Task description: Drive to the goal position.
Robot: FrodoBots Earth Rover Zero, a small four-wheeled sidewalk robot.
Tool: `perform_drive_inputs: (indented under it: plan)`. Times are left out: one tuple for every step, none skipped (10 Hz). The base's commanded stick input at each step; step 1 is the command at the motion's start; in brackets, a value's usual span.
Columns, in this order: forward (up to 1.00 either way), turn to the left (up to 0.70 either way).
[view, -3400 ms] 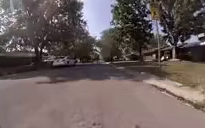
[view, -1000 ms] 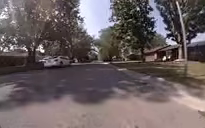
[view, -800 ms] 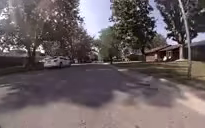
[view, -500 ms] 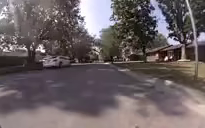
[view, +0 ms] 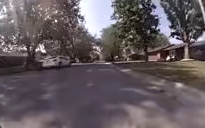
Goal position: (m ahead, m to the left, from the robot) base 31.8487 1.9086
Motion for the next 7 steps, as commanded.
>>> perform_drive_inputs:
  plan:
    - [0.69,0.03]
    - [0.69,0.03]
    - [0.69,0.03]
    - [0.69,0.03]
    - [0.69,0.03]
    - [0.69,0.03]
    - [0.69,0.03]
